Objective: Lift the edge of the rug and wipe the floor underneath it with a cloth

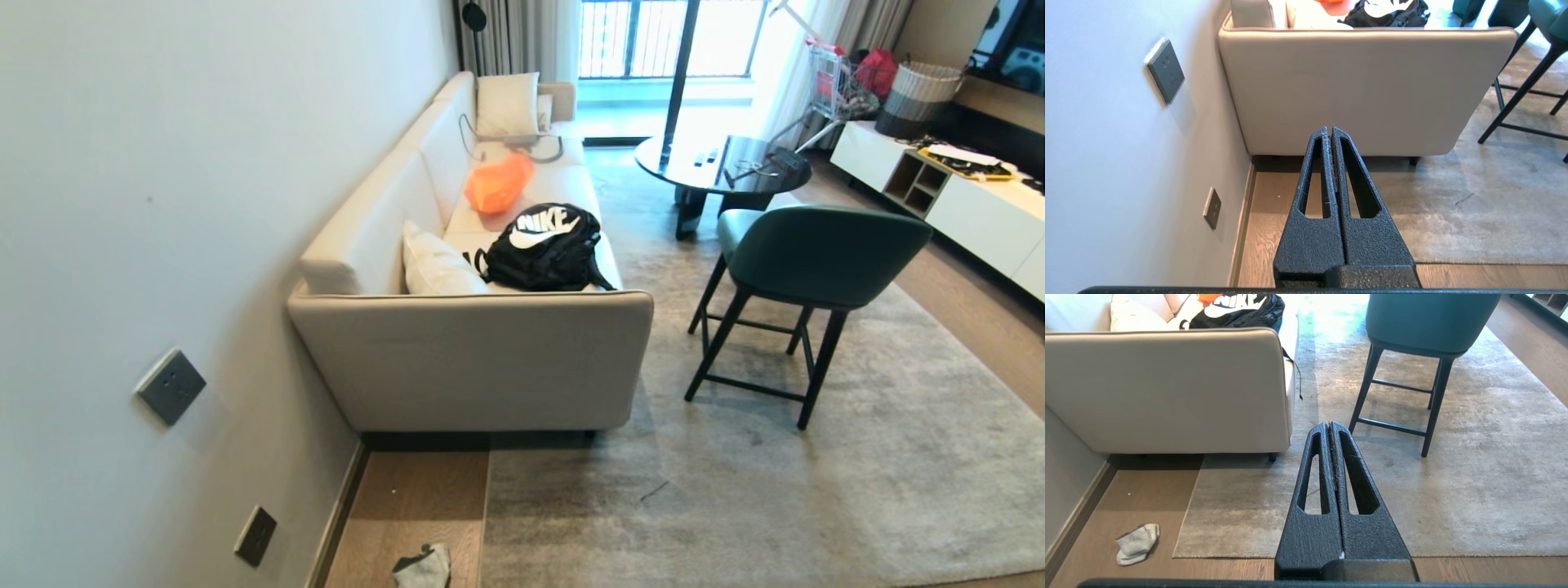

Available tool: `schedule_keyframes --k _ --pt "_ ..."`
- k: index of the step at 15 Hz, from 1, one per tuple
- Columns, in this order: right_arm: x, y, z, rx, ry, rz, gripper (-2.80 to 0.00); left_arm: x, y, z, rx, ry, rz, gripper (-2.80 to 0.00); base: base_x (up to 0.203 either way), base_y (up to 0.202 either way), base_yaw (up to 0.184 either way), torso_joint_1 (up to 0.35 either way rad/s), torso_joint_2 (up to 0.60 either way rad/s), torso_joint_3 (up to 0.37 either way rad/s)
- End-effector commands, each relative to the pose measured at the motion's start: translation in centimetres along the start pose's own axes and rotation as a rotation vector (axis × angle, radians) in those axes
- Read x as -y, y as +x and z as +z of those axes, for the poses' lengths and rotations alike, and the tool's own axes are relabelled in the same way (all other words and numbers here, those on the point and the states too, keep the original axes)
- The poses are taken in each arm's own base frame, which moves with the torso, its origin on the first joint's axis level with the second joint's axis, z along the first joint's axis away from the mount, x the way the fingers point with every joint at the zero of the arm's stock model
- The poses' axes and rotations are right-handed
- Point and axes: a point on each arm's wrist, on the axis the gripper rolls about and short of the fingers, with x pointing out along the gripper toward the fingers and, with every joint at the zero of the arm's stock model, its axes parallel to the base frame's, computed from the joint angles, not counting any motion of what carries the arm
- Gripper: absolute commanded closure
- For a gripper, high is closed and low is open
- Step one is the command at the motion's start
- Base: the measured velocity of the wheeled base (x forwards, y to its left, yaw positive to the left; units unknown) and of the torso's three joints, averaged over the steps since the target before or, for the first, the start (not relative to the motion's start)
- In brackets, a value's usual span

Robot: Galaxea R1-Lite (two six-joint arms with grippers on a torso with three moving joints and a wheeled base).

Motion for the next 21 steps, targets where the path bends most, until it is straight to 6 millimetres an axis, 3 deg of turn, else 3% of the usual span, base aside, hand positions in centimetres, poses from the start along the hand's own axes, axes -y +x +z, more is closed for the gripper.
schedule_keyframes --k 1,12,21 --pt "0.0 0.01 0.01 -0.001 -0.002 0.0 0.0 0.0 0.0 0.01 0.0 0.0 0.001 0.0 0.0 0.0 0.0 0.235 -0.59 -0.373" --pt "0.0 0.01 0.01 -0.001 -0.004 0.0 0.0 0.0 0.0 0.01 0.001 0.0 0.001 0.0 0.0 0.0 0.0 0.186 -0.45 -0.269" --pt "0.0 0.01 -0.01 -0.002 0.0 0.0 0.0 0.0 0.0 -0.01 0.0 0.0 0.001 0.0 0.0 0.0 0.0 0.091 -0.21 -0.114"
